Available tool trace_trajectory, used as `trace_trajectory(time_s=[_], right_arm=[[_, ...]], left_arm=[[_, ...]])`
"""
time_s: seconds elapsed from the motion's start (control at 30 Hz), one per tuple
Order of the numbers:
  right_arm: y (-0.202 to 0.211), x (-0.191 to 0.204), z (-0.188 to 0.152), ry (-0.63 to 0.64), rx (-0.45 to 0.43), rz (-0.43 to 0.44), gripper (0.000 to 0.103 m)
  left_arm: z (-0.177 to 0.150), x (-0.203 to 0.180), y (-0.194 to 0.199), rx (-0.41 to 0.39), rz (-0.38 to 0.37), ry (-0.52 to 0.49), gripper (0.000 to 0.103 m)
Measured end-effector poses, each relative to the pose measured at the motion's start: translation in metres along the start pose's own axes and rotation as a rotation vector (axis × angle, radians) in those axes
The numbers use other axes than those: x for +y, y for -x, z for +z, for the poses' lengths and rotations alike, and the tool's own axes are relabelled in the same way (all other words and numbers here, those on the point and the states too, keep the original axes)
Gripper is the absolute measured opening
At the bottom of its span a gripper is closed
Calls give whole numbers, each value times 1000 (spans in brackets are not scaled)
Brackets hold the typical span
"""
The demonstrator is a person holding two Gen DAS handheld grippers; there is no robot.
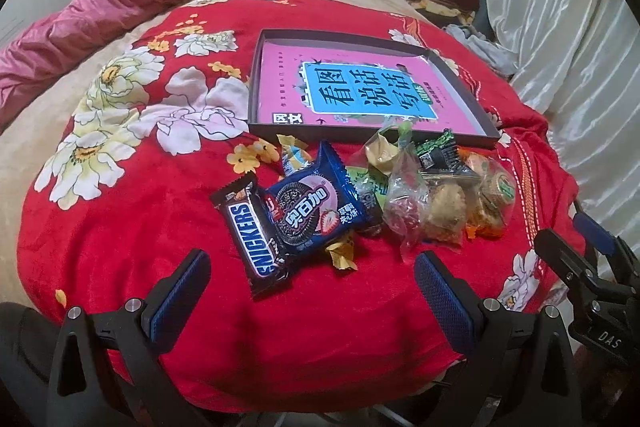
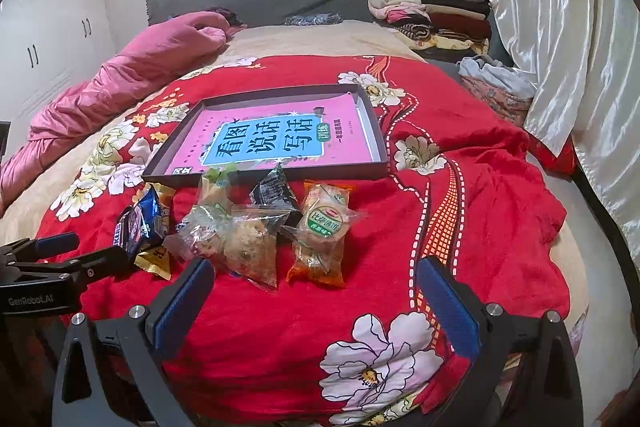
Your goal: Organize snacks
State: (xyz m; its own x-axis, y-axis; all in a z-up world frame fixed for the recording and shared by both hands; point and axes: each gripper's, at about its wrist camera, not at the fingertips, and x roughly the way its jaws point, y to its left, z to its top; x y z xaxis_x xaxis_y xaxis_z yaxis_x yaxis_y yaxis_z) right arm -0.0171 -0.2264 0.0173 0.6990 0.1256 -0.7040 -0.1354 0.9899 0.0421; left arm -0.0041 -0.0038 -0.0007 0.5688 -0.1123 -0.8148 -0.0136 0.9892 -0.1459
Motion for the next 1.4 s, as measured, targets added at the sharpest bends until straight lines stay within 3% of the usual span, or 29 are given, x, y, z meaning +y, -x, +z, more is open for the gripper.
trace_trajectory(time_s=[1.4], right_arm=[[-13,-2,4,0,-3,-3,103]], left_arm=[[2,11,-8,23,-5,25,101]])
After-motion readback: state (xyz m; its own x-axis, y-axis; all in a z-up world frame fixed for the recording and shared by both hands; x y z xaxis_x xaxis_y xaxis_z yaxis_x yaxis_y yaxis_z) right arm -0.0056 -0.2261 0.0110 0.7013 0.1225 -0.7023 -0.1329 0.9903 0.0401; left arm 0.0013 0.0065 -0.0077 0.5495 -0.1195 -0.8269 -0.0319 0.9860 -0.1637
